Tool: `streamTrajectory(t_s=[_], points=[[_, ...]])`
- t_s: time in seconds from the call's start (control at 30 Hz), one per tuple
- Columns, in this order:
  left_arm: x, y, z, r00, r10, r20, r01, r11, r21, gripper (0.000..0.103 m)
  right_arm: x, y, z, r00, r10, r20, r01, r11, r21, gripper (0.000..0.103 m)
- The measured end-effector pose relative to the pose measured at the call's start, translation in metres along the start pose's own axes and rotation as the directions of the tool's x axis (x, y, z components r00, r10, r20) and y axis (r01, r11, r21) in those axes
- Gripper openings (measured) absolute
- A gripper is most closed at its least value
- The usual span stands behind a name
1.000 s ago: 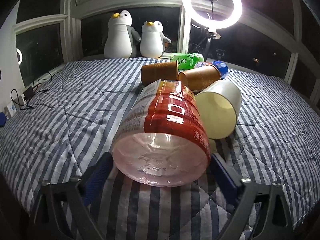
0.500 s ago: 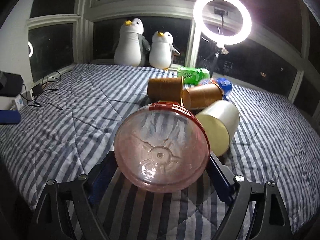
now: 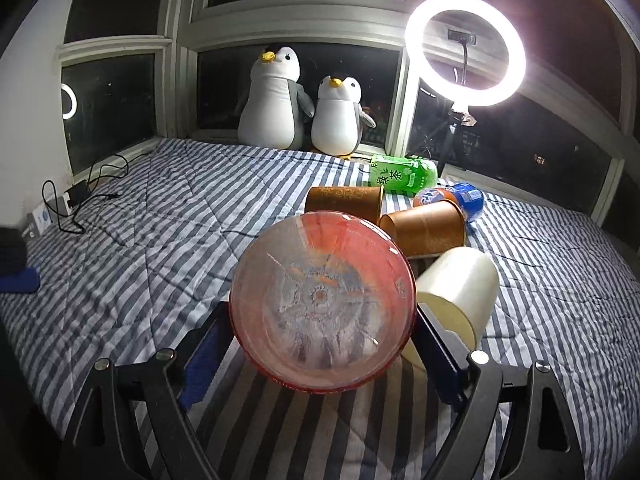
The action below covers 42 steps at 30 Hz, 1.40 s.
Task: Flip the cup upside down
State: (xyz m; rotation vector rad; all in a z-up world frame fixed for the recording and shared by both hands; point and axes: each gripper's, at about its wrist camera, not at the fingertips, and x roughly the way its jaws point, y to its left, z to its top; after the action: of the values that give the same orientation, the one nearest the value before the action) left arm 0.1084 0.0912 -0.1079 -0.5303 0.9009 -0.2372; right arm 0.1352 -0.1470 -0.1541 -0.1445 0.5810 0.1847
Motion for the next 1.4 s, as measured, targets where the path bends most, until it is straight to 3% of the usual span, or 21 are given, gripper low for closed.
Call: streamTrajectory(t_s=[0.57,0.93,1.23,1.4], points=[[-0.002,-0.015,-0.001,0.999,0.024,0.023,-0.026,0.998,0.053,0.091,0.009,-0.017,0.012,1.000,0.030,-0.001,-0.029,0.998,0.063,0.089],[-0.015,-0.041,-0.010,0.993,0.077,0.088,-0.090,0.984,0.155,0.091,-0.003,-0.029,0.010,0.999,0.033,0.003,-0.033,0.995,0.092,0.089],[-0.024,-0.068,-0.023,0.977,0.140,0.162,-0.178,0.952,0.250,0.094,-0.023,-0.038,0.004,0.999,0.031,-0.012,-0.030,0.992,0.125,0.089],[-0.033,-0.082,-0.032,0.947,0.191,0.258,-0.265,0.919,0.292,0.095,-0.043,-0.045,-0.005,1.000,0.026,-0.010,-0.024,0.987,0.157,0.089]])
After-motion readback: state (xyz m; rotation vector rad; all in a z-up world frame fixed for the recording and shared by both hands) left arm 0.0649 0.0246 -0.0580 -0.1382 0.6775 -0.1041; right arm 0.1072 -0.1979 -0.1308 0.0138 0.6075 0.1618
